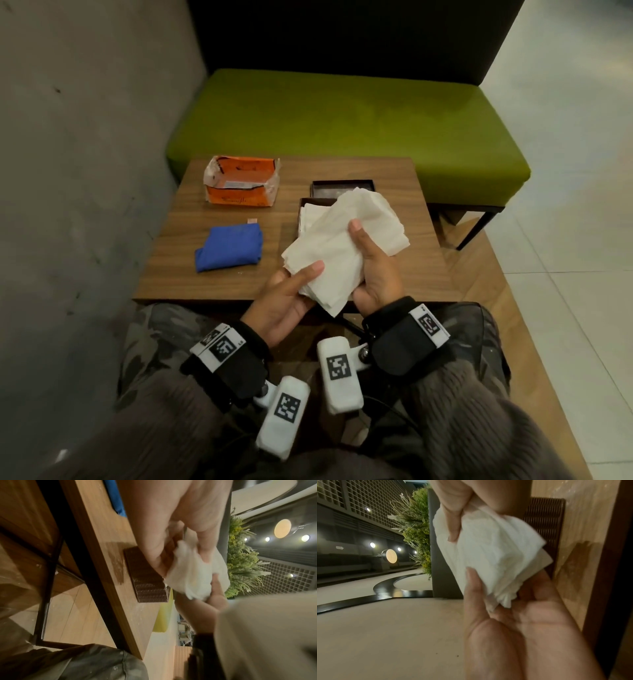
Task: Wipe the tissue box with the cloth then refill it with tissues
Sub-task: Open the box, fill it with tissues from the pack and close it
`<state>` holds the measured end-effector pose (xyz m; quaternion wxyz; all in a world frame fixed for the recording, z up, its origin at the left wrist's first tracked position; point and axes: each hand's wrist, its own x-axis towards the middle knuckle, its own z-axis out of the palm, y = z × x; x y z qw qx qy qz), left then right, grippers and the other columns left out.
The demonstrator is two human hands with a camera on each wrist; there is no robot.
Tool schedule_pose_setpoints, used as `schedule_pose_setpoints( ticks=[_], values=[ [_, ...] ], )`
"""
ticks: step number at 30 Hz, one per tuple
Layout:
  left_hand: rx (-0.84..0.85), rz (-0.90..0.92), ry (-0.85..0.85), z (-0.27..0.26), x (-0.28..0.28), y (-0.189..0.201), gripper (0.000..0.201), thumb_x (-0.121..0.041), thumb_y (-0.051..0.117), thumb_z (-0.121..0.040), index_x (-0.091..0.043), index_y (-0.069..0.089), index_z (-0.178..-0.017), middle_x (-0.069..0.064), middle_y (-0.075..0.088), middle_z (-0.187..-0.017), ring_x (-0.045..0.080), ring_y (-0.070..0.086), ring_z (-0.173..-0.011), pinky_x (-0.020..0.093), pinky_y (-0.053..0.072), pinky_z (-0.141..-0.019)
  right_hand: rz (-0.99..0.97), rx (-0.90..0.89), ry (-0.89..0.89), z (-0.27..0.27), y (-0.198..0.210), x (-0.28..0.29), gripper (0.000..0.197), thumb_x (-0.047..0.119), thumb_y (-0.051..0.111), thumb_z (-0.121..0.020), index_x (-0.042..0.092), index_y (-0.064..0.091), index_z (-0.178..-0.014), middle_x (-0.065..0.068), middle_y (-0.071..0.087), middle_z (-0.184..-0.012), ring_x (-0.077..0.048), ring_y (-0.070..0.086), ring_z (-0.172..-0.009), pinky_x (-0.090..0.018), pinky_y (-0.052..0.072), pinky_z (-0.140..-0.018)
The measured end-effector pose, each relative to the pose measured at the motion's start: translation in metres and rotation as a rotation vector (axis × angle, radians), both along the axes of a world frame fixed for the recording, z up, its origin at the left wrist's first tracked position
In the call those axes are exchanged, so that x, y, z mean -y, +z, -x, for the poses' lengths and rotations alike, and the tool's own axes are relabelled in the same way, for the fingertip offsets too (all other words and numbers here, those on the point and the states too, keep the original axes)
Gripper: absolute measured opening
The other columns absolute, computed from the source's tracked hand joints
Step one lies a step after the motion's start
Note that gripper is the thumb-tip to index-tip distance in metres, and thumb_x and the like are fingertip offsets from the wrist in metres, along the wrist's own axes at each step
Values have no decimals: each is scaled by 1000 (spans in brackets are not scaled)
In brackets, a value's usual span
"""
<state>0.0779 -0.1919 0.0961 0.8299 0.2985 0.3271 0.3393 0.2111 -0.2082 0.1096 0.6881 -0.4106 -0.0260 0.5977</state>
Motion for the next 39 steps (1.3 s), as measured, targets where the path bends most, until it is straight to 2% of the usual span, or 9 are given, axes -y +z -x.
schedule_pose_setpoints(
  ticks=[5, 9, 14, 21, 26, 29, 33, 36, 39],
  values=[
    [-68, -36, 173, 9, -16, 6, 38, -9, 50, -91, -11, 50, -129, 8, 65, -121, 21, 63, -108, 32, 55, -86, -30, 144, 122, -15, 7, 6, 46, 18, 67, -84, 3, 56, -127, -17, 68, -121, -28, 68, -106, -38, 61, -76],
    [-162, -44, 195, 13, -23, 13, 27, -12, 51, -91, -10, 58, -117, 11, 67, -116, 20, 67, -97, 29, 57, -80, -21, 286, 278, -20, 10, 12, 57, 29, 68, -79, 5, 56, -129, -17, 65, -127, -31, 64, -115, -44, 54, -95],
    [-268, -96, 216, 5, -21, 17, 27, -22, 60, -89, -15, 61, -114, 5, 71, -107, 18, 68, -97, 29, 56, -80, -15, 371, 315, -10, 8, 16, 30, 20, 62, -92, 13, 62, -122, -9, 71, -118, -26, 68, -110, -44, 51, -99],
    [-340, -53, 181, 5, -26, 11, 29, -15, 61, -88, -11, 60, -117, 9, 71, -105, 21, 70, -90, 32, 57, -71, 91, 408, 387, -7, 5, 11, 37, 1, 57, -90, 7, 58, -126, -11, 69, -116, -26, 67, -102, -39, 57, -85],
    [45, 42, 102, 22, -28, 17, 47, -31, 70, -75, -15, 59, -118, 7, 66, -118, 18, 66, -103, 35, 56, -84, 59, 171, 229, -20, -1, 10, 34, -1, 56, -92, 11, 56, -123, -16, 66, -122, -33, 66, -107, -41, 62, -69],
    [161, -18, -97, 26, -18, 9, 77, -22, 87, -55, -17, 53, -124, 7, 64, -120, 22, 60, -113, 40, 53, -88, 31, 27, 196, -15, -4, 10, 33, 1, 54, -93, 6, 56, -125, -18, 66, -121, -28, 69, -99, -36, 62, -72],
    [-53, -166, -203, 14, -9, 12, 76, -10, 78, -66, -8, 43, -133, 15, 56, -131, 29, 54, -121, 39, 51, -93, 56, 66, 250, -4, -12, 12, 43, 5, 61, -89, 5, 53, -131, -20, 64, -126, -36, 63, -115, -47, 54, -94],
    [-207, -187, -59, 7, -13, 18, 57, -14, 66, -73, -10, 50, -128, 11, 64, -121, 27, 61, -111, 36, 57, -78, 95, 180, 256, 2, -18, 15, 50, 5, 68, -85, 6, 54, -133, -16, 67, -122, -31, 65, -112, -42, 57, -89],
    [-262, -165, 10, 7, -22, 15, 53, -19, 67, -74, -15, 52, -125, 6, 66, -118, 22, 65, -106, 40, 57, -80, 94, 332, 287, -3, -16, 19, 47, 8, 70, -85, 13, 56, -130, -7, 71, -117, -25, 68, -106, -37, 59, -81]
  ],
)
